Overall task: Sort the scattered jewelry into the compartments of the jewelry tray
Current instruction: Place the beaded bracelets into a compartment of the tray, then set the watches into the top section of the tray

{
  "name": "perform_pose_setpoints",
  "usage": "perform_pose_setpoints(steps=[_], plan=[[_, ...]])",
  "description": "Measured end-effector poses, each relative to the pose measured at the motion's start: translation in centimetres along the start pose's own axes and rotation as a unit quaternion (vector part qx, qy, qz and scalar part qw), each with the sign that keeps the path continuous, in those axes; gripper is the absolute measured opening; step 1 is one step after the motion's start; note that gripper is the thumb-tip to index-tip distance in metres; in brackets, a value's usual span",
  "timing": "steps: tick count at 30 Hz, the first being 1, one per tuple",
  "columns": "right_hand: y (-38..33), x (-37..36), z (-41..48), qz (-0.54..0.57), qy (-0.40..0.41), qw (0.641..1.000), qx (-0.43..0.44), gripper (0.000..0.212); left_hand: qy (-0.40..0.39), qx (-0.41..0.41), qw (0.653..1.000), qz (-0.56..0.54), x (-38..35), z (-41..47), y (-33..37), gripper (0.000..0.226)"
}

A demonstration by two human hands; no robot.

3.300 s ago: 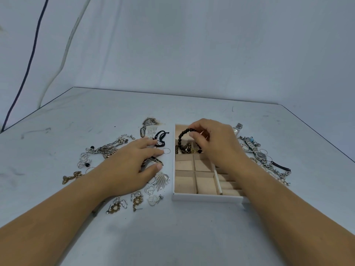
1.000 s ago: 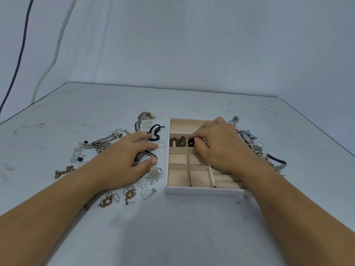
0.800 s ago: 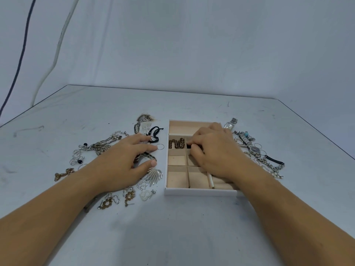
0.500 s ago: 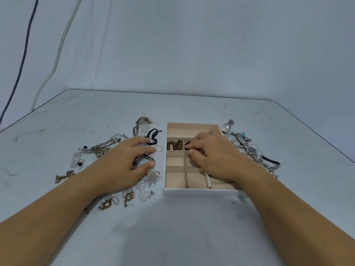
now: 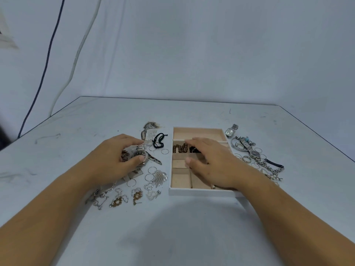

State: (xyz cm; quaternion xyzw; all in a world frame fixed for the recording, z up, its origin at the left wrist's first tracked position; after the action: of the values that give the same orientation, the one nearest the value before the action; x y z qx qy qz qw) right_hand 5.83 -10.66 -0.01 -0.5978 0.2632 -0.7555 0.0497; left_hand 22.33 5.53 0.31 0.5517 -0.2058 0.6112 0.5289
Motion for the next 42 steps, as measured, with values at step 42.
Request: perform_pose_setpoints(steps=[42], plan=[[0.4, -0.4, -0.2, 0.004, 0.012, 1.000, -0.005, 0.049, 0.163, 0.022, 0.976, -0.145, 3.5, 2.4, 4.8, 0.012]])
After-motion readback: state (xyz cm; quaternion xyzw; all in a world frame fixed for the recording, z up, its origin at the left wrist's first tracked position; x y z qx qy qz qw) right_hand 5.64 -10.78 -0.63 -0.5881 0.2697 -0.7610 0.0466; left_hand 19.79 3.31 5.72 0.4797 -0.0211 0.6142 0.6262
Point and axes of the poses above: each hand's wrist, its own z-axis towards the middle knuckle, its own x-axis out of the back of the hand, y = z × x, the point moved 7 cm from there along z, towards the middle knuckle, and after that the axes turned 7 degrees about z, right-handed, at the moved point
